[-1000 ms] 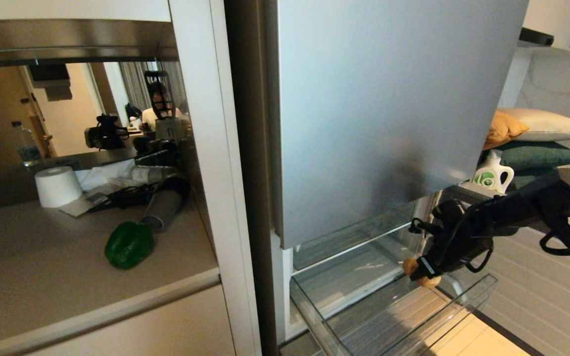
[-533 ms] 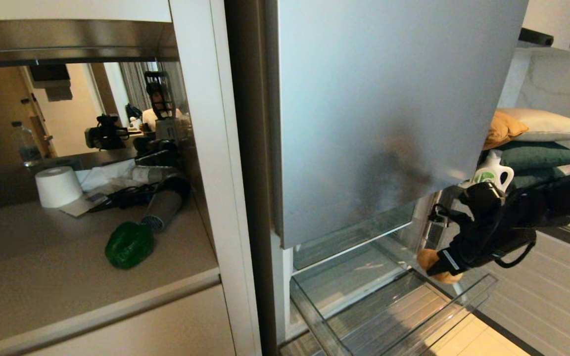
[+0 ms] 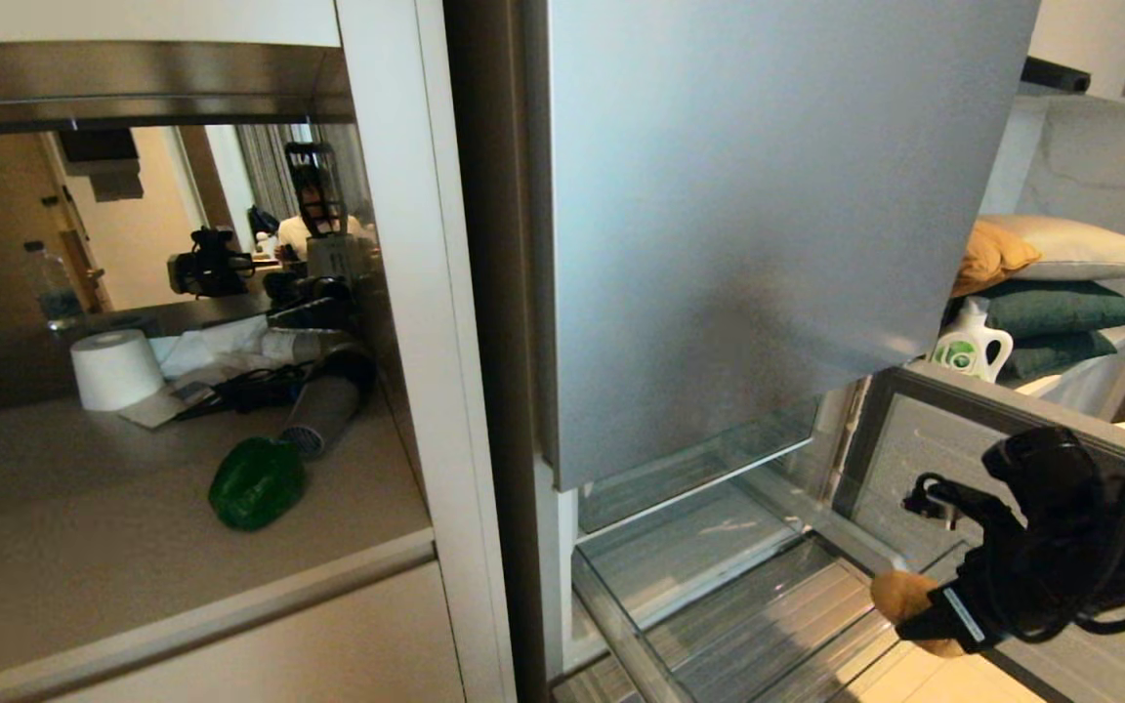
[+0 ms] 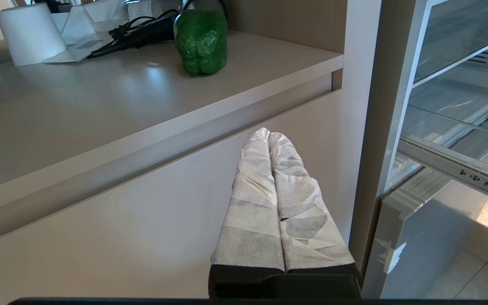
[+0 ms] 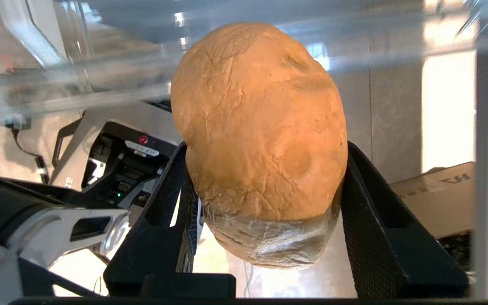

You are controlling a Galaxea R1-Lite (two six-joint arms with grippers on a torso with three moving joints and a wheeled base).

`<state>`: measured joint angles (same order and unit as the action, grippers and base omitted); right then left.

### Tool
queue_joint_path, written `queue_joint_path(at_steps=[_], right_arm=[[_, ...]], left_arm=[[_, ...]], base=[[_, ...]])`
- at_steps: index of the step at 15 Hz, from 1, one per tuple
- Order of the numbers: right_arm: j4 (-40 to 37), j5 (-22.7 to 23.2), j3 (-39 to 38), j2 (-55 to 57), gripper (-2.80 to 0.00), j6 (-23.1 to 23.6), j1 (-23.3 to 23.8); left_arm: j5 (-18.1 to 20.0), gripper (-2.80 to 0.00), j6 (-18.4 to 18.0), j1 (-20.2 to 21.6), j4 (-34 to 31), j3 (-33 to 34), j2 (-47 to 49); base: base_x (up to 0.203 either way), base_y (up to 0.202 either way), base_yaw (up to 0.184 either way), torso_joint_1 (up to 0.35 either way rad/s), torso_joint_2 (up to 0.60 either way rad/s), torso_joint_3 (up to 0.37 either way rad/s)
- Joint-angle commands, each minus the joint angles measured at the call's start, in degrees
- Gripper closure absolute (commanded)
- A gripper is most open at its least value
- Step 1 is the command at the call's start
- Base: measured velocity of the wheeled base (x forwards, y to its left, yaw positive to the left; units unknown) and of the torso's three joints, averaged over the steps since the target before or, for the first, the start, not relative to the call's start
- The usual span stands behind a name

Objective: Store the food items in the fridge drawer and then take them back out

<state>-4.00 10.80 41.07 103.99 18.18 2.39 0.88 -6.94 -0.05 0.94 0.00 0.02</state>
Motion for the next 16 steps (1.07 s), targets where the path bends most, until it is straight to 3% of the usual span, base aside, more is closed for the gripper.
queue_joint_path(at_steps=[1,7,16], right_arm=[[10.0,0.0,-9.3,-1.1,0.00,-0.3,0.3],[31.1,0.1,-22.9,5.1,0.00,-1.6,2.0],[61.7,-0.2,-33.9,21.2,0.00,-1.5,4.1]], left_arm=[[0.0,0.00,0.0,0.0,0.0,0.6,0.0],[0.0,0.00,0.0,0.0,0.0,0.6,0.0],[0.0,0.00,0.0,0.0,0.0,0.6,0.0]], base=[[0.000,0.000,0.000,0.000,0.00,0.000],[0.000,0.000,0.000,0.000,0.00,0.000],[0.000,0.000,0.000,0.000,0.00,0.000]])
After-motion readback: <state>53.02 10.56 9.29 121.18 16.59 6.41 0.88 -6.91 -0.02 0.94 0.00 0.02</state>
